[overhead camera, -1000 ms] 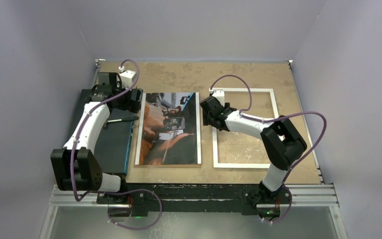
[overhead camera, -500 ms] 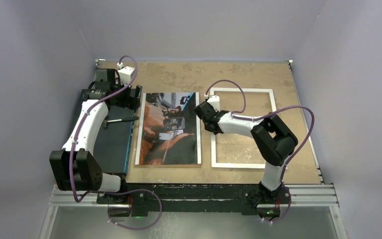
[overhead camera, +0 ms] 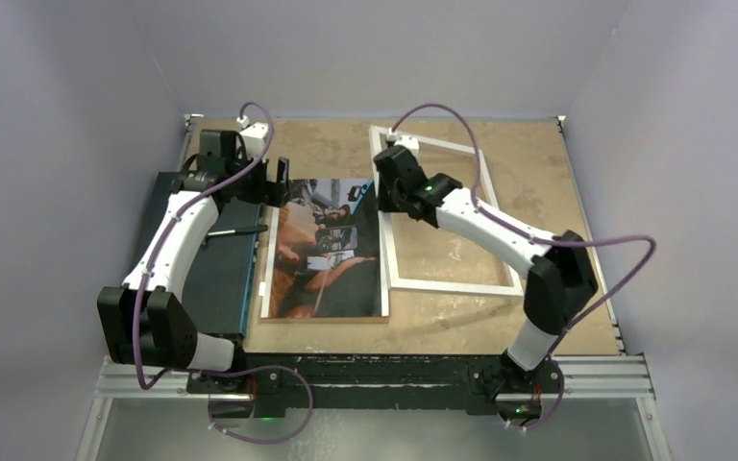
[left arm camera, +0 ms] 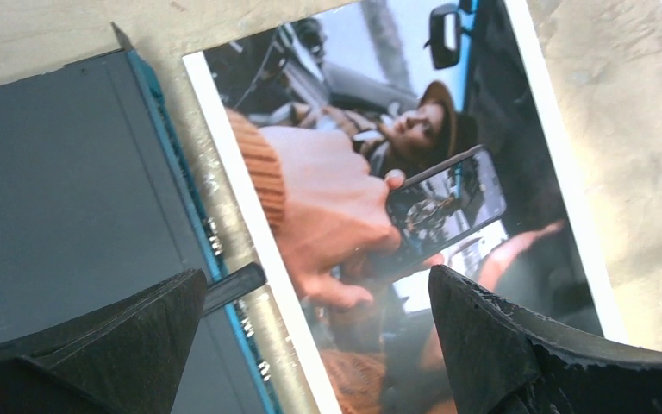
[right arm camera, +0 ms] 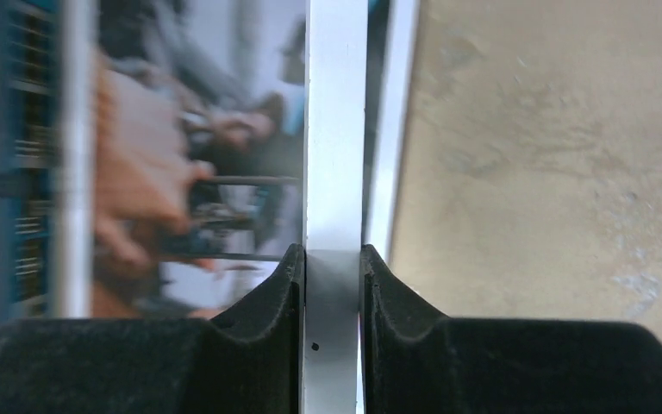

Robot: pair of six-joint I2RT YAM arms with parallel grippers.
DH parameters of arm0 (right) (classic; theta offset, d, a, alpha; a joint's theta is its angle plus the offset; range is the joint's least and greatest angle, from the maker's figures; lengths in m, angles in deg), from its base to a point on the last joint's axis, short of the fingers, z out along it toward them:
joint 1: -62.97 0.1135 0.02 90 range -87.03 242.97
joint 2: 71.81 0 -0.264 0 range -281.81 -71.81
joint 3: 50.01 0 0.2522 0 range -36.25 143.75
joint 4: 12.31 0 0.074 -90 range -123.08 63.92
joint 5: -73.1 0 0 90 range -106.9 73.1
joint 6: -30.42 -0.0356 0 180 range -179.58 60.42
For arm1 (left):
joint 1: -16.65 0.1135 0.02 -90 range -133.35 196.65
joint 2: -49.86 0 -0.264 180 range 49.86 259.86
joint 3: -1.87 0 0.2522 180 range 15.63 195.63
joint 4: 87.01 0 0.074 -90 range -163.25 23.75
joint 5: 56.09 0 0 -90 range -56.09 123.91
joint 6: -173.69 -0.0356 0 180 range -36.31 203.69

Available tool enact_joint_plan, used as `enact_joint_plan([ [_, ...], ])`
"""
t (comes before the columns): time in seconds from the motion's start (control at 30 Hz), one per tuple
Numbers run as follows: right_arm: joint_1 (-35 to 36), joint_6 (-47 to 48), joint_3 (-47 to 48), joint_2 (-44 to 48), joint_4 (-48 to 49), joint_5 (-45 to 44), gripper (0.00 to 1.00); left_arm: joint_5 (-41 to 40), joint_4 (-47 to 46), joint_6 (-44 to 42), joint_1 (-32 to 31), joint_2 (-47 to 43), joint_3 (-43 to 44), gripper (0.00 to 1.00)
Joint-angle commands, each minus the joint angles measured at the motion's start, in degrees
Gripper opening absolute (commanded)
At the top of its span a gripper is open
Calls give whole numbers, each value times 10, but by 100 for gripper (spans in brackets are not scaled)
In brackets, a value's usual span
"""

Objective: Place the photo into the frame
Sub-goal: Turn over the photo frame at the center of the board.

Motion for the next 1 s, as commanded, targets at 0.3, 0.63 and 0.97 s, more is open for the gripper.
enact_joint_plan([
  [0.3, -90, -104, 87, 165, 86, 281, 0, 95, -119, 147, -32, 45, -11, 100],
  [0.63, -102, -223, 90, 163, 191, 412, 0, 122, -174, 200, -61, 21, -1, 100],
  [0.97, -125, -265, 1, 180, 216, 450, 0, 95, -243, 268, -141, 33, 42, 94],
])
